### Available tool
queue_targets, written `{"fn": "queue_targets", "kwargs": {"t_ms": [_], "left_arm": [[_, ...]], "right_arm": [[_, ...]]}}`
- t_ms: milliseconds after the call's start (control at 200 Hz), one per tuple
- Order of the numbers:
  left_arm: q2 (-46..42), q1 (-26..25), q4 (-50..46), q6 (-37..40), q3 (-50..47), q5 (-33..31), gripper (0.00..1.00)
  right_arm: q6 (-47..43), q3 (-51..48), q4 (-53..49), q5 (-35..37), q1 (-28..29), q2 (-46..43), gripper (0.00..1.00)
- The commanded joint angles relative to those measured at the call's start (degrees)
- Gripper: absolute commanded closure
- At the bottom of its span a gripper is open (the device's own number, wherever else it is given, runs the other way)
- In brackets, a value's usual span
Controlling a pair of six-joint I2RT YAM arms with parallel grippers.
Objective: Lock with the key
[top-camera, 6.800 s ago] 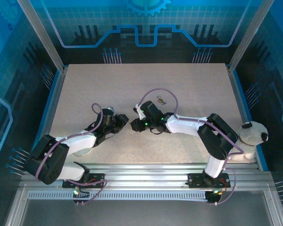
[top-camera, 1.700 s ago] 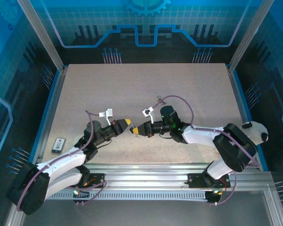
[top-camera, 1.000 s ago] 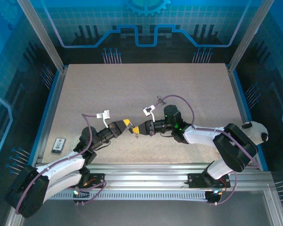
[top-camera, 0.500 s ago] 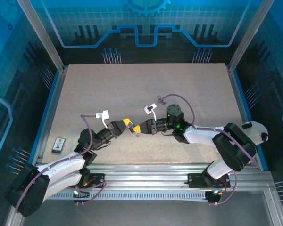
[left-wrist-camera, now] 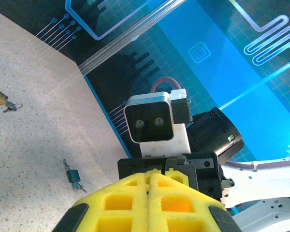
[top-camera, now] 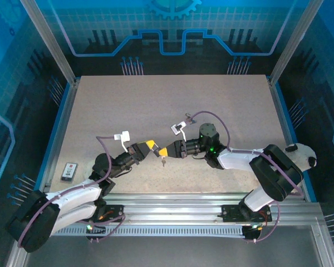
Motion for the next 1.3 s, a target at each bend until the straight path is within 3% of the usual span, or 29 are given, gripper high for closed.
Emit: {"fn": "queue_targets", "kwargs": {"t_ms": [0,1296], "left_arm": [[0.49,-1.34,1.08,3.1,-1.78,0.95,1.0],[1.78,-8.09,6.17,5.29,-2.5,4.02,1.0]], "right_arm": [[2.32,1.16,6.95,1.13,-2.3,0.58,1.0],[4.25,9.11,2.97,6.23,-3.71,3.72,1.0]]}}
